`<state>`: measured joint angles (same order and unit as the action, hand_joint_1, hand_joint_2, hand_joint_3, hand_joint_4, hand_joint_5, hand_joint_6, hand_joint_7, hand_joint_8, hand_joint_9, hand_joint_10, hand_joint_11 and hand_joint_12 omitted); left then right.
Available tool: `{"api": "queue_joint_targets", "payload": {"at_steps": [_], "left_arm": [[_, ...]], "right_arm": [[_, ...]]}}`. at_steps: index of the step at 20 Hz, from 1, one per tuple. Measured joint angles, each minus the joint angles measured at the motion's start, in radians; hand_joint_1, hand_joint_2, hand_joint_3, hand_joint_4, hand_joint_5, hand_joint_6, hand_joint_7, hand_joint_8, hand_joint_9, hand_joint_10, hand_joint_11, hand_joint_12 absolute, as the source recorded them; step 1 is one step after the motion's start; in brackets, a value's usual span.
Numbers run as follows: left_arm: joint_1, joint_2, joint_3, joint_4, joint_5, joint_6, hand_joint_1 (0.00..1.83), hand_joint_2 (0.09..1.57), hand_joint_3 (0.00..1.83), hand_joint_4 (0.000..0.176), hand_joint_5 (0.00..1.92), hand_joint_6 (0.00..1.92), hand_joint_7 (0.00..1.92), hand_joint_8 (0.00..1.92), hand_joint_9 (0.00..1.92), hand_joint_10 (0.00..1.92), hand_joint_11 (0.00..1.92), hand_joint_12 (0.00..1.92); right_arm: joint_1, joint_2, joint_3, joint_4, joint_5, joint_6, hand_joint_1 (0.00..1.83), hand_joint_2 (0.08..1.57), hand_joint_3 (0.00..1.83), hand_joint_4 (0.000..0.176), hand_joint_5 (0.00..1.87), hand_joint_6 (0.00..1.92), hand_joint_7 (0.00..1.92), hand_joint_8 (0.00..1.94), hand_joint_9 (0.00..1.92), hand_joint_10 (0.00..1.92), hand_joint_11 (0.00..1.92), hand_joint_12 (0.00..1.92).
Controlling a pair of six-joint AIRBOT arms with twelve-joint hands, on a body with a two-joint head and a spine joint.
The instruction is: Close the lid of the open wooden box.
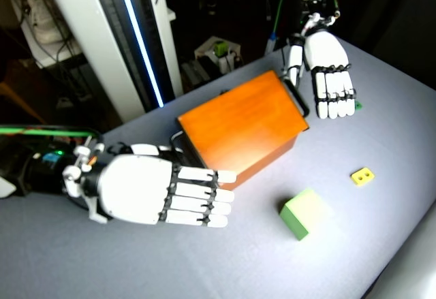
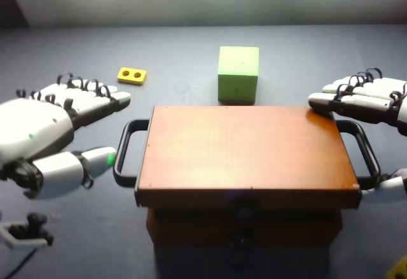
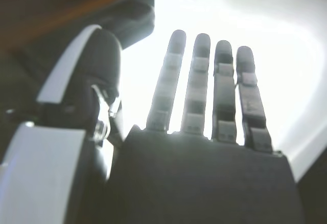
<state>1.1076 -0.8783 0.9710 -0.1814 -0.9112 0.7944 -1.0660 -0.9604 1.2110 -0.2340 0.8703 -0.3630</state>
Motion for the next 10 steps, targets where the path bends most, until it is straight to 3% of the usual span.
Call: {"api": "queue_joint_targets", "payload": {"at_steps": [4, 5, 6, 7, 8, 10], "left_arm": [[0.017, -0.011, -0.007, 0.013, 0.019, -0.013, 0.11, 1.48, 0.0, 0.0, 0.12, 0.0, 0.11, 0.0, 0.05, 0.0, 0.0, 0.14], [0.017, -0.011, -0.007, 0.014, 0.019, -0.014, 0.09, 1.48, 0.0, 0.0, 0.13, 0.0, 0.13, 0.0, 0.06, 0.0, 0.01, 0.16], [0.017, -0.011, -0.007, 0.017, 0.018, -0.014, 0.09, 1.48, 0.0, 0.0, 0.13, 0.0, 0.12, 0.0, 0.06, 0.0, 0.01, 0.16], [0.017, -0.011, -0.007, 0.021, 0.02, -0.013, 0.11, 1.48, 0.0, 0.0, 0.13, 0.0, 0.12, 0.0, 0.05, 0.0, 0.0, 0.16], [0.017, -0.017, -0.007, 0.015, 0.023, -0.011, 0.12, 1.48, 0.0, 0.0, 0.12, 0.0, 0.12, 0.0, 0.05, 0.0, 0.0, 0.16], [0.019, -0.018, -0.007, 0.006, 0.031, -0.014, 0.08, 1.48, 0.0, 0.0, 0.13, 0.0, 0.12, 0.0, 0.05, 0.0, 0.0, 0.16]], "right_arm": [[-0.004, 0.033, -0.028, 0.01, 0.021, -0.002, 0.75, 0.87, 0.0, 0.176, 0.0, 0.0, 0.0, 0.0, 0.0, 0.0, 0.0, 0.0], [-0.005, 0.04, -0.03, 0.014, 0.036, -0.002, 0.79, 0.89, 0.0, 0.155, 0.0, 0.0, 0.0, 0.0, 0.0, 0.0, 0.0, 0.0], [-0.013, 0.053, -0.039, 0.027, 0.051, 0.002, 0.79, 0.89, 0.0, 0.151, 0.0, 0.0, 0.0, 0.0, 0.0, 0.0, 0.0, 0.0], [-0.025, 0.067, -0.046, 0.027, 0.064, 0.006, 0.78, 0.9, 0.0, 0.152, 0.0, 0.0, 0.0, 0.0, 0.0, 0.0, 0.0, 0.0], [-0.037, 0.079, -0.046, 0.025, 0.071, 0.008, 0.76, 0.9, 0.0, 0.171, 0.0, 0.0, 0.0, 0.0, 0.0, 0.0, 0.0, 0.0], [-0.042, 0.08, -0.046, 0.049, 0.066, 0.008, 0.77, 0.91, 0.0, 0.176, 0.0, 0.0, 0.0, 0.0, 0.0, 0.0, 0.0, 0.0]]}}
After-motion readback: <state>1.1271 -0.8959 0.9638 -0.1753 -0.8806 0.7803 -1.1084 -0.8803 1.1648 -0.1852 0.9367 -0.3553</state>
